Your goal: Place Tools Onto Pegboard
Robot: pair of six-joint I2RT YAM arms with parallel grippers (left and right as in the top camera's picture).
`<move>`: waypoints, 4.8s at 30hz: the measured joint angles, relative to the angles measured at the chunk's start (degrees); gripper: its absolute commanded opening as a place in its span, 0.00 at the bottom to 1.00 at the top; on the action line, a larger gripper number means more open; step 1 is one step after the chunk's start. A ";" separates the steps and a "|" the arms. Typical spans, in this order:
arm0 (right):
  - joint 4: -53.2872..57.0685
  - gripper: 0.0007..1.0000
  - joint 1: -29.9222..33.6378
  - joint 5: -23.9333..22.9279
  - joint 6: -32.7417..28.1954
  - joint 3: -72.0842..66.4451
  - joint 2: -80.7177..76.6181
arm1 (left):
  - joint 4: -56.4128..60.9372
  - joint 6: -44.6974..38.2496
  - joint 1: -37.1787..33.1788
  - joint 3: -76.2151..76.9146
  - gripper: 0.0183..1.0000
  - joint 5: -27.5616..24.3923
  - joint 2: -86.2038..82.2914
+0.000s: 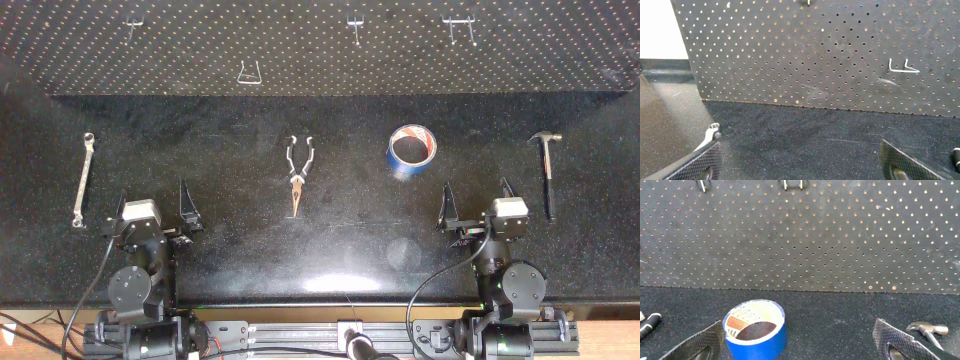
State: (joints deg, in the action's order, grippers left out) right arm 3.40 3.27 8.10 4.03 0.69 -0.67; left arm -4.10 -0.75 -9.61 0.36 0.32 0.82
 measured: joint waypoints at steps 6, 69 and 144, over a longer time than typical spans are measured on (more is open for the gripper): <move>0.00 0.98 0.00 0.00 0.00 0.00 0.00 | 0.00 0.00 0.00 0.00 0.99 0.00 0.00; -0.09 0.98 0.00 0.00 0.00 -0.07 0.04 | -42.58 5.35 -7.52 28.98 0.99 -0.66 15.80; -0.09 0.98 0.00 0.00 0.00 -0.11 0.20 | -48.28 -31.34 -29.88 78.82 1.00 -2.71 112.34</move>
State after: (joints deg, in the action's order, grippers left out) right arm 3.31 3.27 8.10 4.03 0.58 -0.47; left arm -52.38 -32.10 -39.48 79.18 -2.39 113.16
